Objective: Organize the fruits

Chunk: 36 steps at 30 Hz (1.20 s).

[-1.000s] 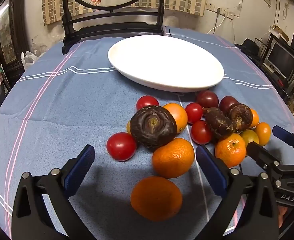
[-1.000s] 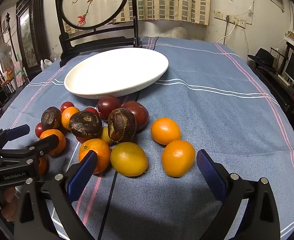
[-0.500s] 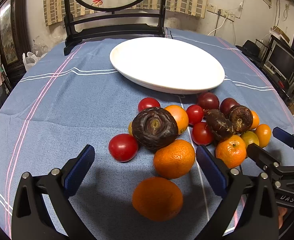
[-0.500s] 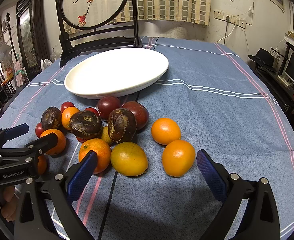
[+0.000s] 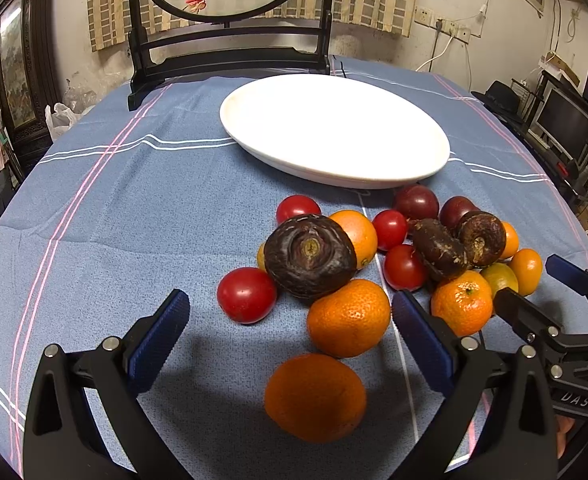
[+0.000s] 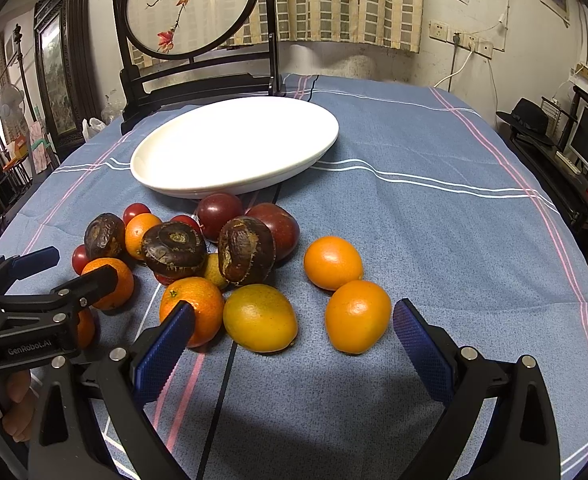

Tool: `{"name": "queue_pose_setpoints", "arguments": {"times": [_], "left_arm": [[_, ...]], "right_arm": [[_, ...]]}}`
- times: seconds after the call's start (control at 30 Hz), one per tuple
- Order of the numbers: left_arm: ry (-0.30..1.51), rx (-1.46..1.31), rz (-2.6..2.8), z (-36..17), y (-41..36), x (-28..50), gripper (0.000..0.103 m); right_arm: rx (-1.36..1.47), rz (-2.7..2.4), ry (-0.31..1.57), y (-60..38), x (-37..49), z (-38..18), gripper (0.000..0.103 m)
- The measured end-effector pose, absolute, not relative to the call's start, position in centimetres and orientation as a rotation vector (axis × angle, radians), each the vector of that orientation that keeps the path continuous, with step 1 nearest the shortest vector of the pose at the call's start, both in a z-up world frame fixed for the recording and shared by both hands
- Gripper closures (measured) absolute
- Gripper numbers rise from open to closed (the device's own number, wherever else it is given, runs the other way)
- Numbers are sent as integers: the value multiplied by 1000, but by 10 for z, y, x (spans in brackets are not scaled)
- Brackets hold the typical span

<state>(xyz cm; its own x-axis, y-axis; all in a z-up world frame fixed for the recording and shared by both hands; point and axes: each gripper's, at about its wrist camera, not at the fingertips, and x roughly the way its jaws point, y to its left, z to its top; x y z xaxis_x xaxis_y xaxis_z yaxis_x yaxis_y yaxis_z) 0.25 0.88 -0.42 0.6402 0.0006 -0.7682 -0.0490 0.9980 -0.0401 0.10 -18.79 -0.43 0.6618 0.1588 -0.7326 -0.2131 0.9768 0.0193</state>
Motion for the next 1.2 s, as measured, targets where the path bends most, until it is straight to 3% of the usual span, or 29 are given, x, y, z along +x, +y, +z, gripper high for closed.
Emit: {"name": "queue_pose_setpoints", "arguments": {"times": [1.2], "left_arm": [[872,-45,43,-3,5,2,4]], "right_arm": [[-35,229,839,-192,4,-6,3]]}}
